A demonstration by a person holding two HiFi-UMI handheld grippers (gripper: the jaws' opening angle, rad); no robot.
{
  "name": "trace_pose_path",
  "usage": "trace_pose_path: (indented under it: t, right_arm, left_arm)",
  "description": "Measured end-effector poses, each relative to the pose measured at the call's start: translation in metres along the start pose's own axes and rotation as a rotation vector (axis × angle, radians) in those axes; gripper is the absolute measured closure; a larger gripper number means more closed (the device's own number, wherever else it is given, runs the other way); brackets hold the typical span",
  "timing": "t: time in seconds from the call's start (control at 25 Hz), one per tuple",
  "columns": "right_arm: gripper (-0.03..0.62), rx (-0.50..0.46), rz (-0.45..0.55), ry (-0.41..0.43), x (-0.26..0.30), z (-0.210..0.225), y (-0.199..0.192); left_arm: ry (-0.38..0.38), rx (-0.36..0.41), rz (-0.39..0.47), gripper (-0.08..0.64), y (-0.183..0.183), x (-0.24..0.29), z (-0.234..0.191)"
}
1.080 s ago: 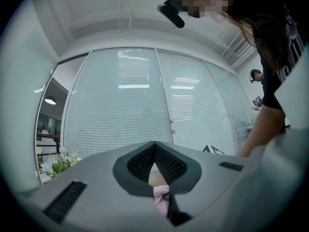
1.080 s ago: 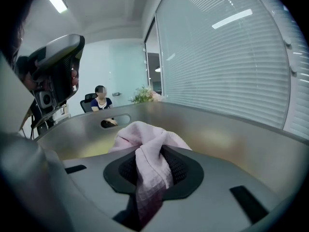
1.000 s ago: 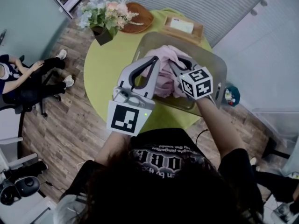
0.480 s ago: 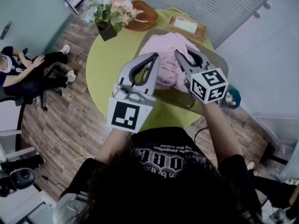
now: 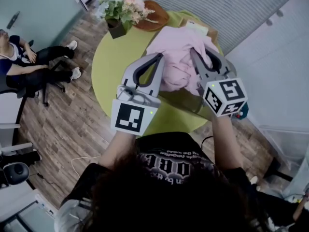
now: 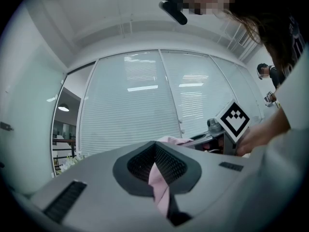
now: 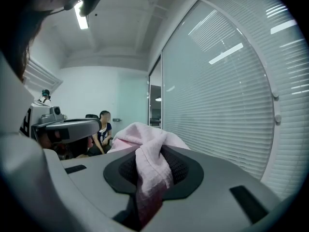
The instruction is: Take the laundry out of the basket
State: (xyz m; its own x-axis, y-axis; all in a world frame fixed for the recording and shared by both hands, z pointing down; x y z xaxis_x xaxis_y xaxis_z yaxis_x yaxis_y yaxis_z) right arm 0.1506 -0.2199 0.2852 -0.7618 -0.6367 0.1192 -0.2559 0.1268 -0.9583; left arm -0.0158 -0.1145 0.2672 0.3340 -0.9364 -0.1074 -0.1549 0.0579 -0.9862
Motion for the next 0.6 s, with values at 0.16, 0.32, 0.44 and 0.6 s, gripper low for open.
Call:
trace_pose_path:
  t: [0.16, 0.32, 0.44, 0.6]
  right_arm:
    - [0.499, -0.022, 0.039, 0.002, -0.009, 0.002, 0.019]
    - [0.499, -0.031, 0.064, 0.016, -0.009, 0.003, 0.024]
    - [0.499, -0.032, 0.07, 0.032, -0.01, 0.0, 0.025]
    - [0.499, -0.032, 0.094, 0.045, -0.014, -0.006, 0.034]
  left_arm:
    - [0.037, 0.001, 0.011, 0.558, 0.003, -0.008, 0.004]
    - [0.069, 0.011, 0.008, 0.56, 0.001, -0.012, 0.008]
    - [0.088, 0.019, 0.006, 0.56, 0.001, -0.016, 0.011]
    - [0.121, 0.037, 0.008, 0.558, 0.008, -0.029, 0.012]
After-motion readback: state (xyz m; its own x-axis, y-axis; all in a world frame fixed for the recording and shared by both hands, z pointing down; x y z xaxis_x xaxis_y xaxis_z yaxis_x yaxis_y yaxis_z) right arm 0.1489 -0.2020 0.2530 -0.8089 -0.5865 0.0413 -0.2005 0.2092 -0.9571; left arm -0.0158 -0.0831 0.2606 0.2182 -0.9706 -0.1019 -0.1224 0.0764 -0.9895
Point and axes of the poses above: the fingertips, and each gripper's own axes: x forward along the fingers, z to its right, y out of its top, the point moved 8 cm from there along -x, backward along the fingers, and after that the axes turned 14 degrees about -x, right-handed, at the moved point
